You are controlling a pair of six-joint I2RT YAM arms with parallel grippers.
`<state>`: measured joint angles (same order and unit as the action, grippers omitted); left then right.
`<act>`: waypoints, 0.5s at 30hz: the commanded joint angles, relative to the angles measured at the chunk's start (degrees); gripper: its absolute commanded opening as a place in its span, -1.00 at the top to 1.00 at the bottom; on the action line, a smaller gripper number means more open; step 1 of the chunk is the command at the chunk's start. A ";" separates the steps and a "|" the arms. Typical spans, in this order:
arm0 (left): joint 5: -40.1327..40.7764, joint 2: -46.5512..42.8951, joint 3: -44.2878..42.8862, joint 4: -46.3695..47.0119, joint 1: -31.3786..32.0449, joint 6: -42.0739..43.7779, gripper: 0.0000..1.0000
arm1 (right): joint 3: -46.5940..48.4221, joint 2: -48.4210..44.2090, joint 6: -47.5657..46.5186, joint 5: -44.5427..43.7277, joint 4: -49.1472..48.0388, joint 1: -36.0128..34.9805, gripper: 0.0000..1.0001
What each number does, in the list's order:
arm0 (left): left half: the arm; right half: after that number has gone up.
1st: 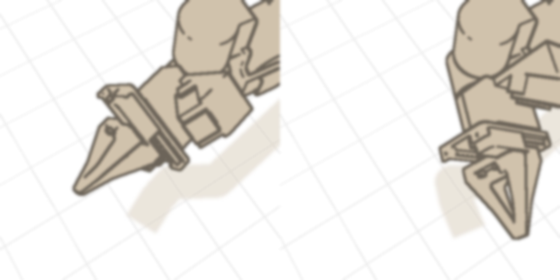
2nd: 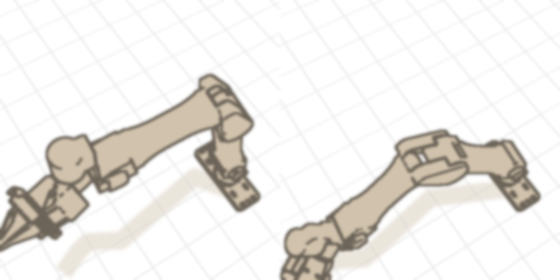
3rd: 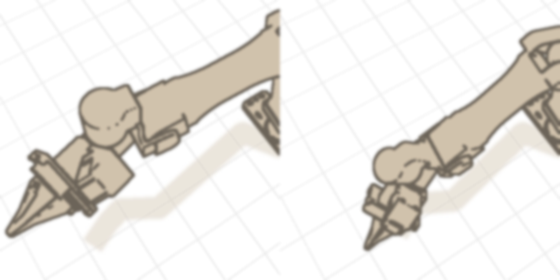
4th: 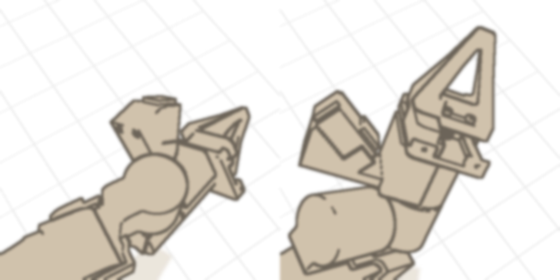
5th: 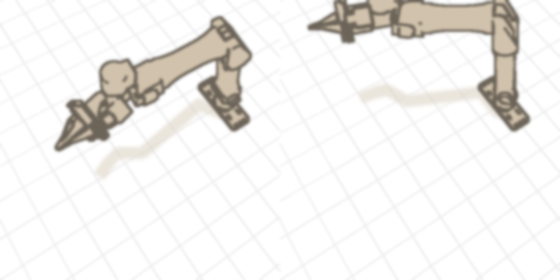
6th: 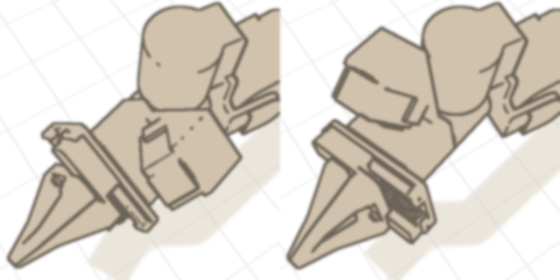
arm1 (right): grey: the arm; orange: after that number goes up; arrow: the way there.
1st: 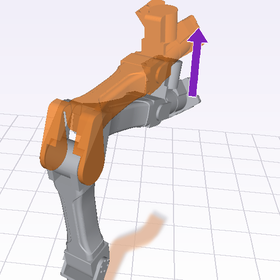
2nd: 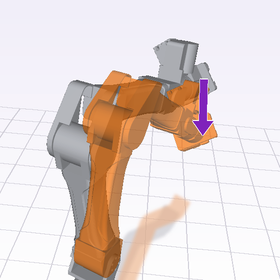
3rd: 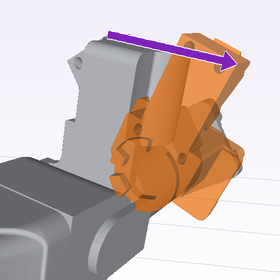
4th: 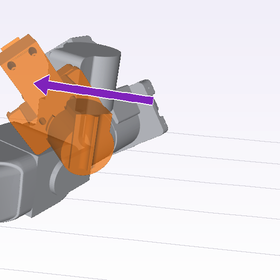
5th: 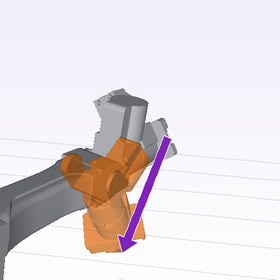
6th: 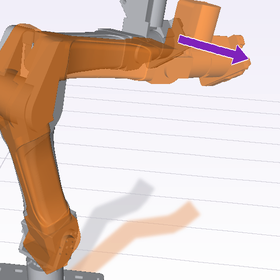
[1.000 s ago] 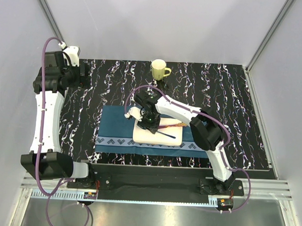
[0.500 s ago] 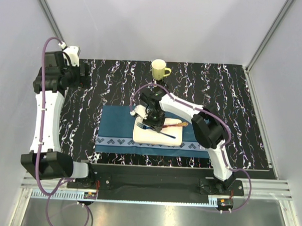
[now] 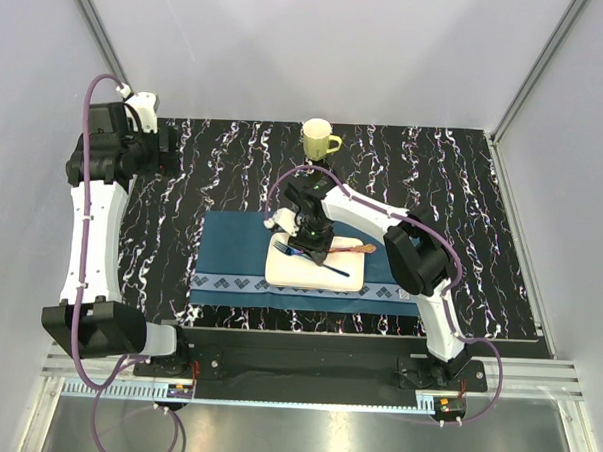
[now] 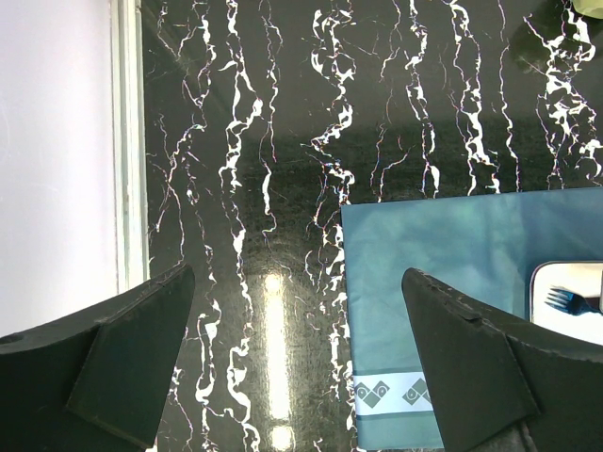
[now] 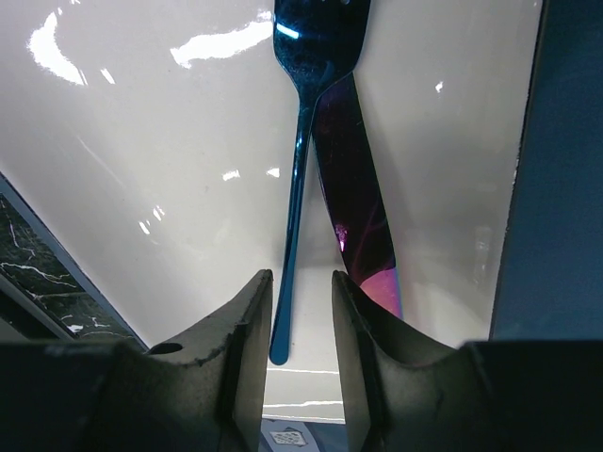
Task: Set the dinner table for one person
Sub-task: Pick up the fork from the napkin.
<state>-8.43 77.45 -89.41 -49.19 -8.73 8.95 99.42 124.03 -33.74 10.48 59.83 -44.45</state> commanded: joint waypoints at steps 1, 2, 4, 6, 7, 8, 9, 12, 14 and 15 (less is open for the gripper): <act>-1.15 0.07 -2.09 2.69 -0.41 -0.43 -0.98 | 2.36 -0.11 1.04 1.56 -0.07 0.06 0.22; -1.07 0.16 -2.09 2.78 -0.41 -0.51 -0.97 | 2.62 0.25 1.65 2.17 -0.15 0.06 0.21; -1.15 0.07 -2.00 2.61 -0.41 -0.51 -0.97 | 3.68 1.47 2.62 2.70 -0.07 0.06 0.22; -1.15 0.07 -1.91 2.78 -0.58 -0.60 -0.97 | 4.73 2.27 3.32 3.05 -0.16 -0.03 0.23; -1.15 -0.02 -1.83 2.78 -0.58 -0.51 -0.97 | 5.00 3.05 3.59 3.23 -0.16 -0.03 0.23; -1.15 -0.02 -1.82 2.78 -0.50 -0.51 -0.97 | 5.26 3.50 4.02 3.58 -0.16 -0.11 0.24; -1.24 0.07 -1.82 2.78 -0.50 -0.60 -0.97 | 5.70 3.94 4.38 3.76 -0.16 -0.03 0.24; -1.33 -0.02 -1.82 2.69 -0.58 -0.69 -0.98 | 6.31 5.26 5.35 4.28 -0.16 -0.03 0.24; -1.33 -0.19 -1.91 2.78 -0.58 -0.69 -0.97 | 6.32 5.96 6.14 4.20 -0.51 -0.03 0.26; -1.33 -0.19 -1.91 2.78 -0.67 -0.60 -0.97 | 6.32 6.22 6.31 4.28 -0.51 -0.03 0.28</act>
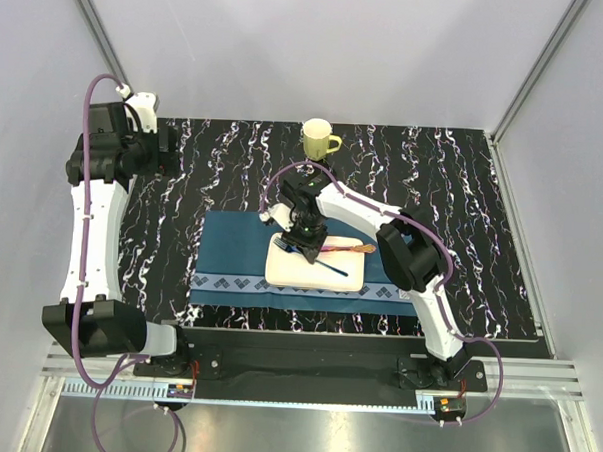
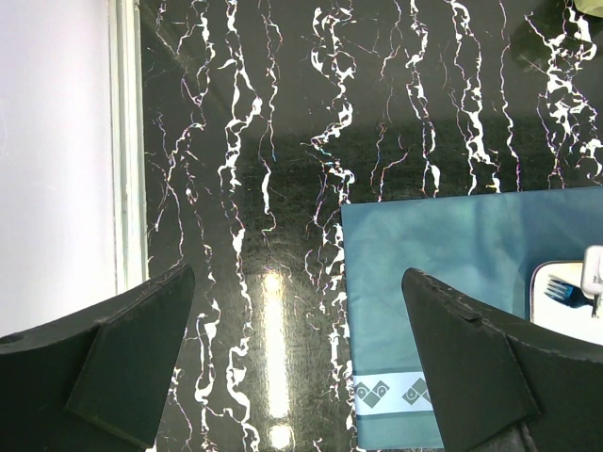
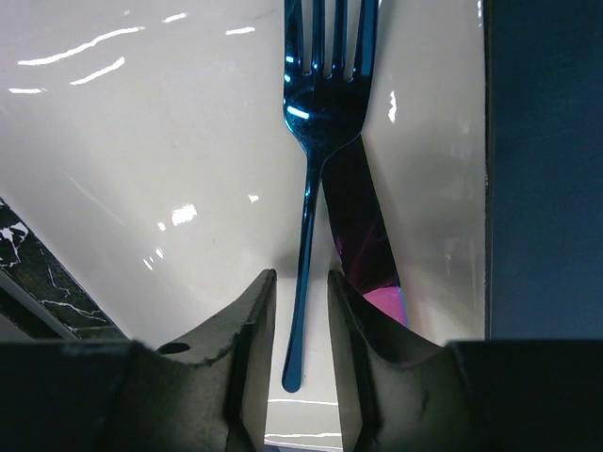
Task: Set the dinner table for one person
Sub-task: Pick up the fork from the napkin.
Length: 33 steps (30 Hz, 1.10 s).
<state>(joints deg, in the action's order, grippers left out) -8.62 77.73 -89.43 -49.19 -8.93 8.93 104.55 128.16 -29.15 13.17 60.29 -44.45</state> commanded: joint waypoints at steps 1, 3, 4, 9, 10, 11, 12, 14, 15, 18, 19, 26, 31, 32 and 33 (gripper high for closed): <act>-1.22 -0.57 -1.89 2.70 -0.56 -0.67 -0.97 | 1.18 2.18 1.99 1.77 -1.14 -0.03 0.31; -1.22 -0.48 -1.98 2.78 -0.48 -0.58 -0.97 | 1.44 2.45 2.60 1.68 -1.23 -0.03 0.35; -1.13 -0.48 -1.98 2.78 -0.65 -0.58 -0.97 | 1.44 2.62 3.21 1.86 -1.14 -0.03 0.44; -1.22 -0.83 -2.07 2.78 -0.74 -0.67 -0.97 | 1.36 2.89 4.62 2.13 -1.58 -0.03 0.59; -1.31 -0.92 -2.07 2.78 -0.91 -0.75 -0.97 | 1.36 2.89 5.15 1.86 -1.67 -0.03 0.59; -1.31 -1.09 -2.07 2.78 -0.92 -0.75 -0.98 | 1.18 2.89 5.24 1.69 -1.84 -0.03 0.58; -1.31 -1.09 -1.98 2.70 -1.00 -0.75 -0.97 | 1.01 3.15 5.59 1.51 -2.11 -0.03 0.58; -1.40 -1.18 -1.98 2.70 -1.00 -0.84 -0.97 | 0.83 3.33 6.91 0.63 -2.55 0.06 0.55; -1.48 -1.18 -1.98 2.78 -1.00 -0.84 -0.97 | 0.48 3.50 7.34 0.19 -2.98 -0.03 0.54; -1.92 -1.18 -2.07 2.78 -1.00 -1.02 -0.97 | -0.48 3.59 9.37 -3.14 -4.91 -0.03 0.48; -1.92 -1.27 -2.15 2.78 -1.00 -1.02 -0.97 | -1.01 3.50 10.41 -5.85 -5.79 -0.11 0.46; -2.19 -1.62 -2.15 2.78 -1.09 -1.11 -0.97 | -1.81 4.47 10.95 -10.09 -7.56 -0.20 0.41; -1.84 -1.97 -1.80 2.78 -1.09 -1.02 -0.97 | -2.07 3.94 8.67 -9.29 -6.94 -0.20 0.37; -1.84 -1.97 -1.80 2.78 -1.18 -1.02 -0.97 | -1.90 4.12 8.67 -10.17 -6.94 -0.20 0.37; -1.75 -2.06 -1.89 2.70 -1.09 -0.93 -0.97 | -1.72 4.55 8.75 -11.31 -7.03 -0.20 0.37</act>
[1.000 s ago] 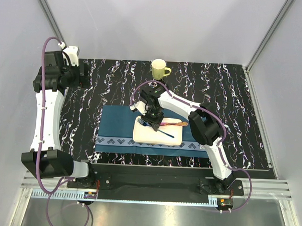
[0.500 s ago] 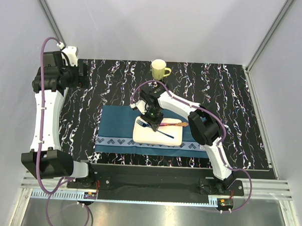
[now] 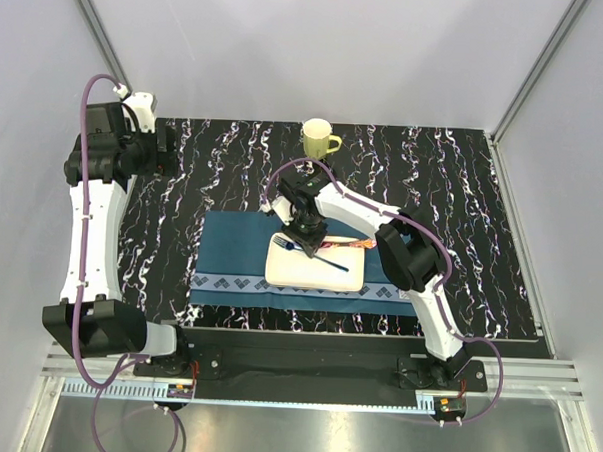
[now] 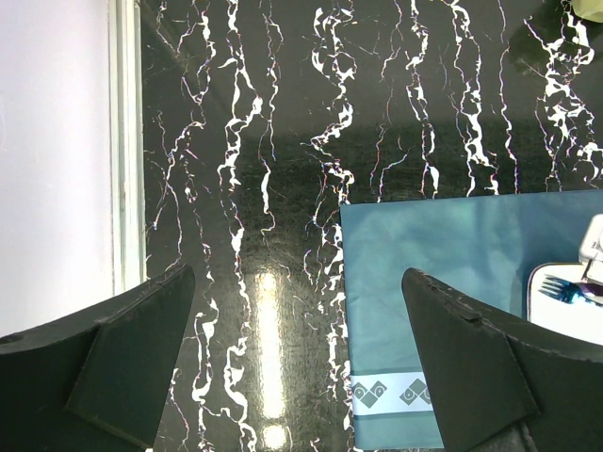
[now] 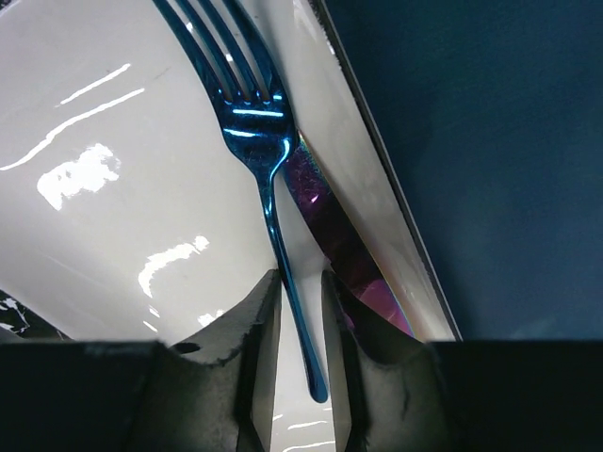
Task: Set the dinner table for one person
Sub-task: Pick up the fork from the napkin.
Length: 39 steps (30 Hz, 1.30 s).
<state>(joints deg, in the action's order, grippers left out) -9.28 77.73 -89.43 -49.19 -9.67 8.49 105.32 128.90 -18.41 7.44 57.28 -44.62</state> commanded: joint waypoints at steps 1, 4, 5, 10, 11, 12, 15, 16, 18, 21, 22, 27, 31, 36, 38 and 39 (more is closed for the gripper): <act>-1.09 -2.06 -1.80 2.69 -0.35 -0.58 -0.97 | -2.49 3.90 -2.32 -6.99 -4.10 -0.03 0.36; -1.01 -2.06 -2.15 2.78 -0.43 -0.58 -0.97 | -2.58 4.34 -2.15 -10.60 -5.42 -0.03 0.37; -1.09 -2.06 -2.15 2.70 -0.44 -0.58 -0.97 | -2.49 4.51 -2.24 -10.87 -5.42 -0.03 0.36; -1.27 -1.97 -2.33 2.78 -0.52 -0.49 -0.97 | -2.66 4.52 -2.41 -10.43 -5.33 -0.03 0.46; -1.27 -1.89 -2.33 2.70 -0.52 -0.49 -0.97 | -2.75 4.52 -2.42 -10.43 -5.33 -0.03 0.49; -1.27 -1.88 -2.33 2.78 -0.52 -0.49 -0.98 | -2.84 4.43 -2.33 -10.08 -5.42 -0.03 0.55; -1.27 -1.62 -2.59 2.70 -0.61 -0.49 -0.97 | -3.19 4.52 -2.24 -9.64 -5.33 -0.03 0.86; -1.36 -1.62 -2.68 2.78 -0.70 -0.49 -0.97 | -3.28 4.52 -2.24 -9.64 -5.16 -0.03 0.92; -1.36 -1.36 -2.94 2.78 -0.61 -0.49 -0.97 | -3.54 4.34 -2.41 -9.55 -5.07 -0.03 1.00; -1.53 -1.18 -3.12 2.78 -0.61 -0.58 -0.97 | -3.80 4.08 -2.41 -8.85 -4.89 -0.03 1.00; -1.53 -1.18 -3.12 2.78 -0.61 -0.58 -0.97 | -3.72 4.16 -2.33 -8.33 -4.72 -0.03 1.00; -1.79 -0.92 -3.21 2.78 -0.61 -0.58 -0.97 | -2.49 3.38 -2.42 -5.34 -2.35 -0.03 1.00; -2.15 -1.01 -3.03 2.78 -0.61 -0.76 -0.97 | -0.12 3.02 -2.94 -0.60 1.86 -0.03 1.00; -2.50 -1.09 -2.77 2.78 -0.61 -0.84 -0.97 | 4.71 3.02 -3.47 4.50 6.61 -0.03 1.00; -2.59 -1.01 -2.77 2.87 -0.61 -0.84 -0.97 | 6.56 3.20 -3.64 6.44 8.63 -0.03 1.00; -2.67 -1.09 -2.77 2.78 -0.61 -0.93 -0.97 | 7.18 3.37 -3.65 6.88 9.25 -0.03 1.00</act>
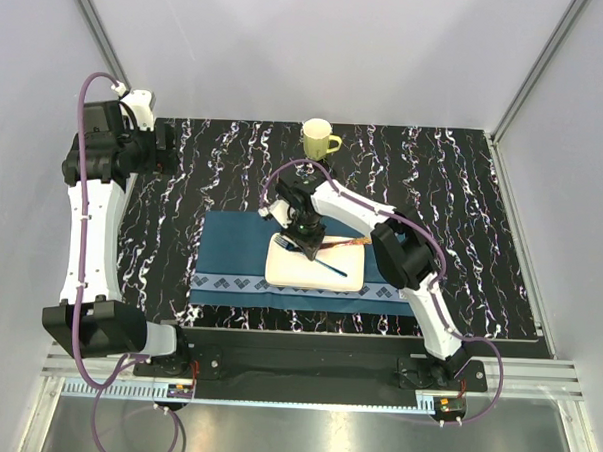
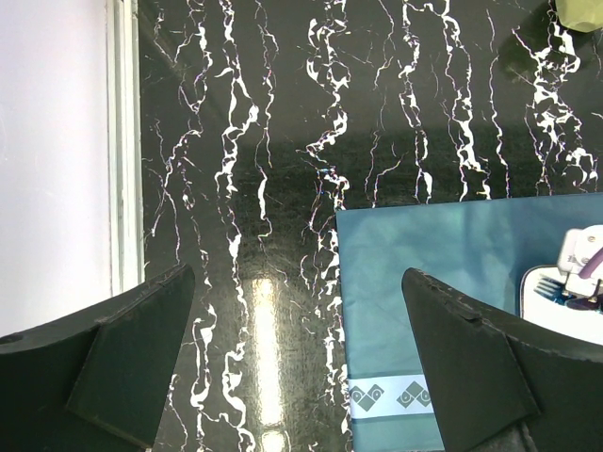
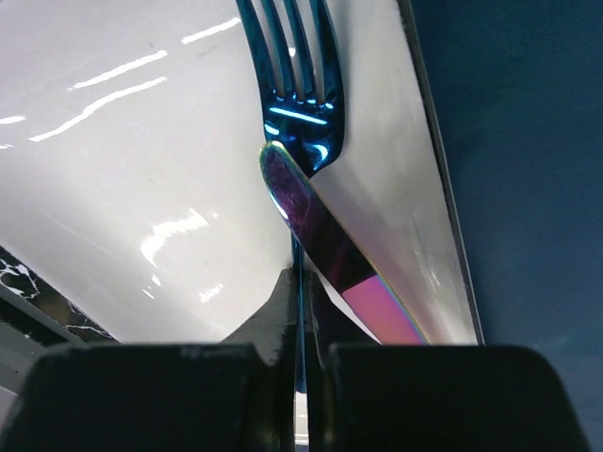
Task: Set the dinner table for one person
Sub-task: Pick up the fork from the napkin.
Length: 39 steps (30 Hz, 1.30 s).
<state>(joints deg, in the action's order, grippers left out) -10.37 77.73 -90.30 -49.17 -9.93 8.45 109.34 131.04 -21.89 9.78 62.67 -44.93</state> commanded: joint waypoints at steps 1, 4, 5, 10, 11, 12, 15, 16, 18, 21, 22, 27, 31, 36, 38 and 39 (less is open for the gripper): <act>-1.76 -1.01 -1.90 2.67 -0.35 -0.89 -0.97 | 3.60 1.32 -0.61 5.68 4.38 0.28 1.00; -1.84 -0.83 -1.90 2.76 -0.44 -1.06 -0.97 | 4.83 1.41 -1.31 7.08 5.96 0.28 1.00; -1.93 -0.92 -1.90 2.76 -0.44 -0.98 -0.97 | 5.27 1.41 -1.31 7.44 6.40 0.28 1.00; -2.02 -0.92 -1.98 2.76 -0.35 -1.06 -0.97 | 7.46 1.93 -1.84 11.30 8.69 0.19 1.00; -2.02 -0.83 -1.98 2.76 -0.35 -0.98 -0.97 | 8.25 2.11 -2.01 12.01 9.39 0.28 1.00; -2.02 -0.74 -1.90 2.76 -0.35 -1.06 -0.97 | 8.61 2.29 -2.10 12.62 9.66 0.28 1.00; -2.11 -0.83 -1.90 2.67 -0.35 -0.98 -0.97 | 9.57 2.72 -2.98 15.08 10.80 0.28 1.00; -2.11 -0.74 -1.90 2.67 -0.35 -1.06 -0.97 | 9.75 2.81 -3.07 15.18 11.06 0.28 1.00; -2.11 -0.57 -2.07 2.76 -0.44 -1.06 -0.98 | 10.28 3.16 -3.24 15.18 11.33 0.37 1.00; -2.28 -0.48 -2.16 2.67 -0.35 -1.15 -0.97 | 11.07 3.69 -3.42 15.27 11.68 0.37 1.00; -2.37 -0.22 -2.25 2.76 -0.35 -1.07 -0.97 | 11.77 4.04 -3.42 15.53 11.94 0.19 1.00; -3.77 0.14 -1.90 2.67 -0.35 -1.41 -0.97 | 15.81 5.89 -0.88 18.50 11.86 0.28 1.00; -5.01 0.40 -1.46 2.76 -0.35 -1.68 -0.97 | 20.81 7.56 1.58 20.72 11.42 0.37 1.00; -6.59 -0.30 -0.05 2.67 -0.35 -1.77 -0.97 | 23.02 7.39 4.30 21.94 10.45 1.33 1.00; -7.20 -0.57 0.91 2.41 -0.26 -1.77 -0.97 | 23.64 6.86 5.45 21.95 9.66 2.73 1.00; -7.73 -0.74 1.27 2.24 -0.17 -1.68 -0.97 | 23.64 6.60 7.02 22.21 9.31 3.26 1.00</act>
<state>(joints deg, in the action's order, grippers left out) -15.16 78.00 -89.93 -49.10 -9.93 7.40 130.54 138.85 -18.85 29.74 73.08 -44.18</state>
